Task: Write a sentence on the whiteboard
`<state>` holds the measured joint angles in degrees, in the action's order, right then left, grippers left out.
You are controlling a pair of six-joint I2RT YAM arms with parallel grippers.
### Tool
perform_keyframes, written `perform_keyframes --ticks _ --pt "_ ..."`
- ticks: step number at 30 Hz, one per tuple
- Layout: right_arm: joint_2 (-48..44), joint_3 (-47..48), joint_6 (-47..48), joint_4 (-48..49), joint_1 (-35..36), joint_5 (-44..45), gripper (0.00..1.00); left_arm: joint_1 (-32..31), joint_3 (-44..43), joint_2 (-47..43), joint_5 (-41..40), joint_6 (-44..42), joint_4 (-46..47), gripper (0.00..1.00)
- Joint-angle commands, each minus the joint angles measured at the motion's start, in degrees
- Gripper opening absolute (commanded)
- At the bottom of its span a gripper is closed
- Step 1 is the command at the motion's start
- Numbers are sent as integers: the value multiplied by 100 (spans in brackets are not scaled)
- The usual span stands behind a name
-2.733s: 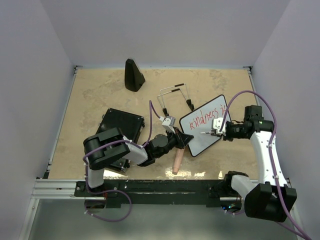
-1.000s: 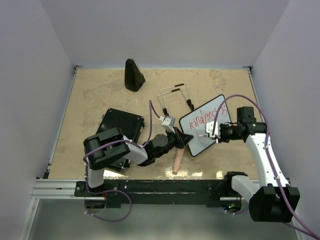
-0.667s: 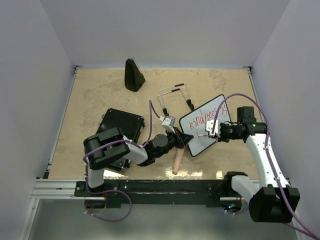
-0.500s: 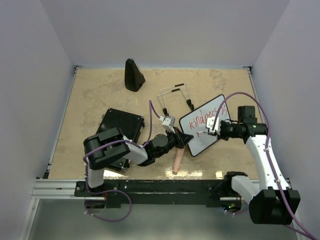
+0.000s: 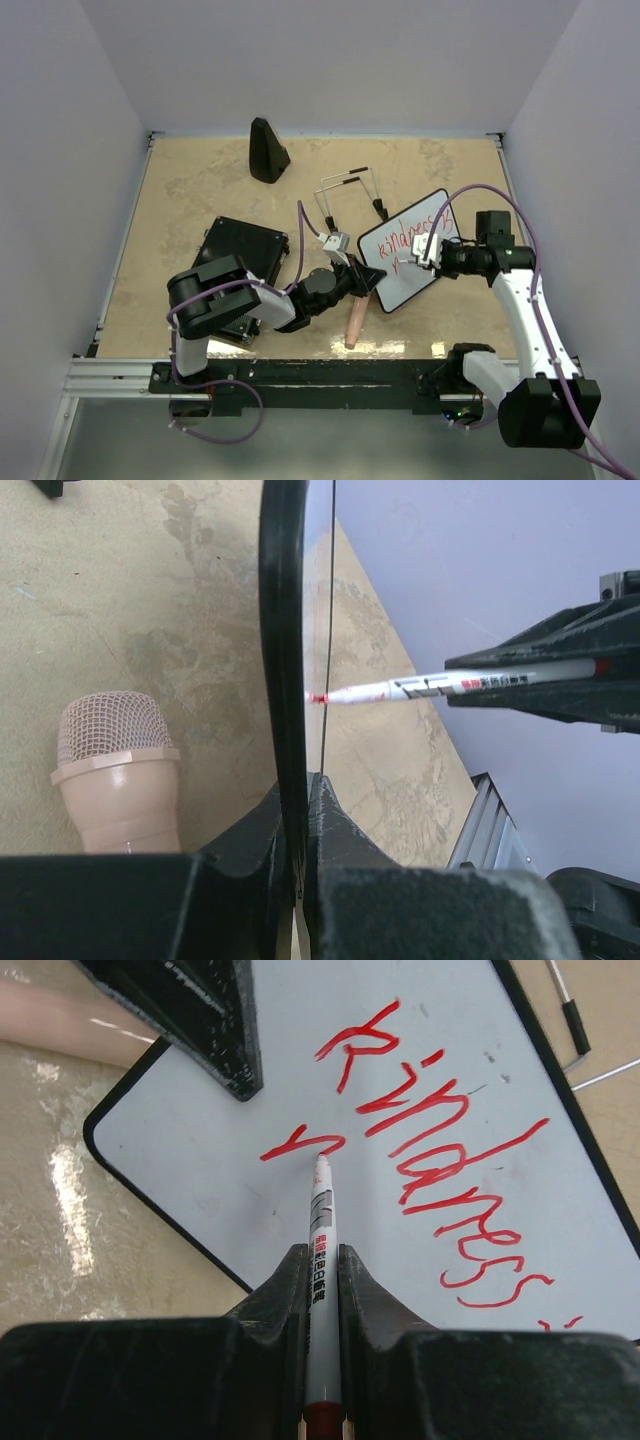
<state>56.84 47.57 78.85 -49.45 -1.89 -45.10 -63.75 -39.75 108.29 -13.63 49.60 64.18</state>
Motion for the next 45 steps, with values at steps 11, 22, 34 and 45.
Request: perform_keyframes --ticks 11,22,34,45 --pt "-66 68 -351 329 22 98 0 -50 -130 8 159 -197 332 0" --pt "-147 -46 -794 728 31 414 0 -50 -112 -1 167 -206 340 0" --pt "2 138 375 -432 22 -7 0 -50 -77 -18 167 -206 358 0" --pt "-15 121 -247 146 31 -7 0 -50 -103 8 185 -214 376 0"
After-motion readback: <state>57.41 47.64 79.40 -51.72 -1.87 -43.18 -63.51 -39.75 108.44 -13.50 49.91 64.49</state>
